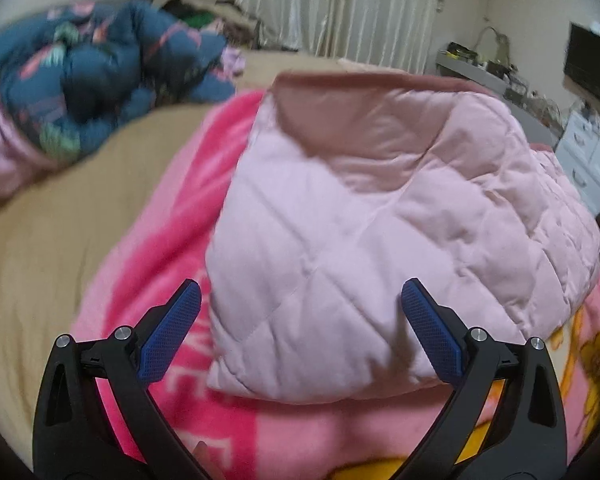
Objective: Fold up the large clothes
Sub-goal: 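Grasp the jacket's folded edge with both tools and press it flat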
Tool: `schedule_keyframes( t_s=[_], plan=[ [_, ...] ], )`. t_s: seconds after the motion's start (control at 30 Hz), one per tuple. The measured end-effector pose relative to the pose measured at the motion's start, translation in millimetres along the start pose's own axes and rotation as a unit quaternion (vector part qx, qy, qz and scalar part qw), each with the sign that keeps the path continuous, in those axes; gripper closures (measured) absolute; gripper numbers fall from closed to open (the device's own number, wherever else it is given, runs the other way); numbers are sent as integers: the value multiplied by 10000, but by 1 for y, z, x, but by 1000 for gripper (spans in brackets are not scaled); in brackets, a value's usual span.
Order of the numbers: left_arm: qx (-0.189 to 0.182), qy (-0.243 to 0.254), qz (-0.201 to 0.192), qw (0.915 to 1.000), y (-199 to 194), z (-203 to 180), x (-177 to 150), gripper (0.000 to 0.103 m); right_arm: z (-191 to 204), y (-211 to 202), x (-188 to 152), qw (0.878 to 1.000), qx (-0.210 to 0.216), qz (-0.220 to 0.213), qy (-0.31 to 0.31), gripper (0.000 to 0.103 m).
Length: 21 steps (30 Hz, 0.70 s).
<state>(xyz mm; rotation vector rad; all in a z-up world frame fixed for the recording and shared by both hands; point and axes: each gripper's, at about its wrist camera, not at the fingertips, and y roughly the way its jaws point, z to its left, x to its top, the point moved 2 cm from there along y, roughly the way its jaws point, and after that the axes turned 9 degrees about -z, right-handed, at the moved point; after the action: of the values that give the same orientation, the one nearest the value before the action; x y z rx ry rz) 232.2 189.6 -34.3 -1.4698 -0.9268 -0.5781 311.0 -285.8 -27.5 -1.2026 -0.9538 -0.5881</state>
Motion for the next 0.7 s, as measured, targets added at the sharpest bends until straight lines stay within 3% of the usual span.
schedule_keyframes(
  t_s=[0.07, 0.13, 0.17, 0.2, 0.23, 0.27, 0.37, 0.57, 0.7],
  plan=[
    [-209, -316, 61, 9993, 8, 6, -2, 9, -6, 7, -6, 9999, -18, 68, 90, 4],
    [-304, -327, 25, 9990, 13, 6, -3, 9, -12, 12, -10, 9997, 57, 69, 242, 4],
    [-295, -275, -24, 9992, 14, 4, -3, 10, -13, 13, -11, 9995, 123, 26, 304, 13],
    [-273, -250, -63, 9993, 15, 4, -2, 21, -13, 14, -12, 9995, 92, -13, 286, 22],
    [-224, -247, -110, 9994, 16, 3, 0, 37, -14, 17, -13, 9997, -118, 22, 218, 49],
    [-175, -249, -150, 9994, 15, 3, 2, 70, -16, 19, -13, 9995, -135, 62, 273, 61],
    [-235, -212, -268, 9991, 14, -4, 9, 89, -16, 17, -7, 9987, 24, -66, 502, 78],
    [-184, -12, -754, 9970, 16, -12, 49, 92, -15, 20, 25, 9968, -93, -312, 736, 86],
    [-137, -93, -739, 9971, 39, -9, 71, 92, -19, 38, 48, 9954, -168, -258, 905, 86]
  ],
)
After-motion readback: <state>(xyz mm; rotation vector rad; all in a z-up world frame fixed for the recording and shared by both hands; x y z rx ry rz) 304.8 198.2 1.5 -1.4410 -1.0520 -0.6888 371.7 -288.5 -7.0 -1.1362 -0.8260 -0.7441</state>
